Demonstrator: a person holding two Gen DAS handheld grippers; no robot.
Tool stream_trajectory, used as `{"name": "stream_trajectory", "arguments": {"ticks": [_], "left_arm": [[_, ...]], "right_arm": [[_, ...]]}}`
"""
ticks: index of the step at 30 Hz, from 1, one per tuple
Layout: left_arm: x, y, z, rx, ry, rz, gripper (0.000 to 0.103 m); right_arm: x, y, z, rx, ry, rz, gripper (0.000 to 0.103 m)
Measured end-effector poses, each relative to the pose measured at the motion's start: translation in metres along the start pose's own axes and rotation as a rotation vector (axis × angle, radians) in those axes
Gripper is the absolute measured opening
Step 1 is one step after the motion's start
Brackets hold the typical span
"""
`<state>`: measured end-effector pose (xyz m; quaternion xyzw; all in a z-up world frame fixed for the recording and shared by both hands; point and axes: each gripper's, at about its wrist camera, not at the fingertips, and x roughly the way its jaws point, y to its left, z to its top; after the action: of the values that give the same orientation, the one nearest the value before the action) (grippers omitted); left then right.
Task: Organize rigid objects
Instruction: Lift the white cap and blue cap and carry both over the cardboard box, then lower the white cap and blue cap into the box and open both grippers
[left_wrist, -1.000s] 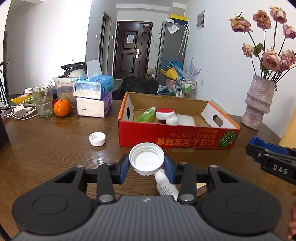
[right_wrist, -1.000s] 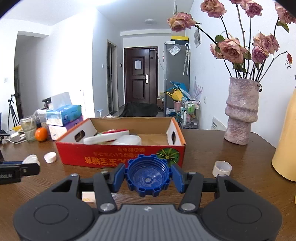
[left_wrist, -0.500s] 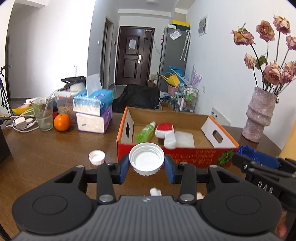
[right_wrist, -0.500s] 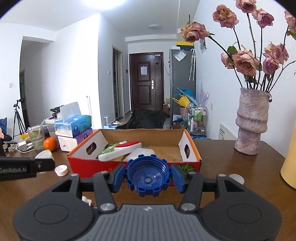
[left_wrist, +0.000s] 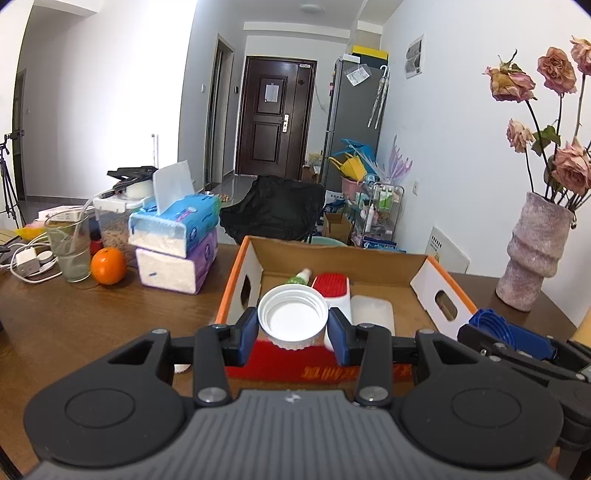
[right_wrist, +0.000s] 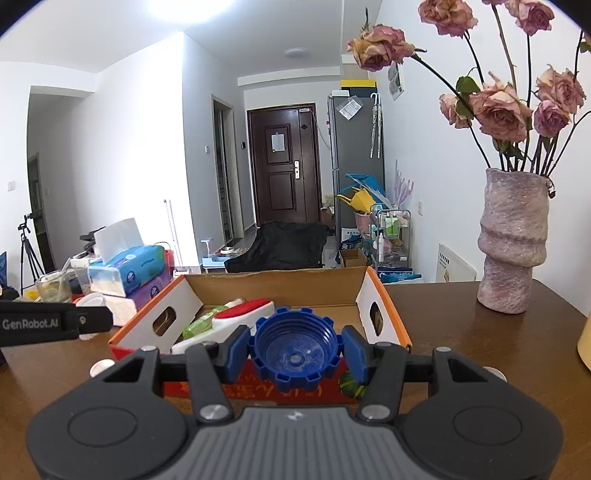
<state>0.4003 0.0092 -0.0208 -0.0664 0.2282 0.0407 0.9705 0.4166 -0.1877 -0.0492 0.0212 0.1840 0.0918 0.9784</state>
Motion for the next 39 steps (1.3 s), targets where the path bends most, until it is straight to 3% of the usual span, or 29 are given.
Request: {"name": "stream_trajectory", "arguments": {"ticks": [17, 30, 39], "left_arm": [[0.079, -0.007, 0.027, -0.012, 0.014, 0.008, 0.041], [0.147, -0.004, 0.042, 0.012, 0.056, 0.062, 0.041], [0.161, -0.001, 0.038, 0.043, 0.081, 0.075, 0.042]], "right_arm": [[0.076, -0.007, 0.024, 0.002, 0.001, 0.002, 0.053], [0.125, -0.006, 0.035, -0.042, 0.011, 0.001, 0.053], [0.140, -0.007, 0.028, -0.053, 0.055, -0.002, 0.054]]}}
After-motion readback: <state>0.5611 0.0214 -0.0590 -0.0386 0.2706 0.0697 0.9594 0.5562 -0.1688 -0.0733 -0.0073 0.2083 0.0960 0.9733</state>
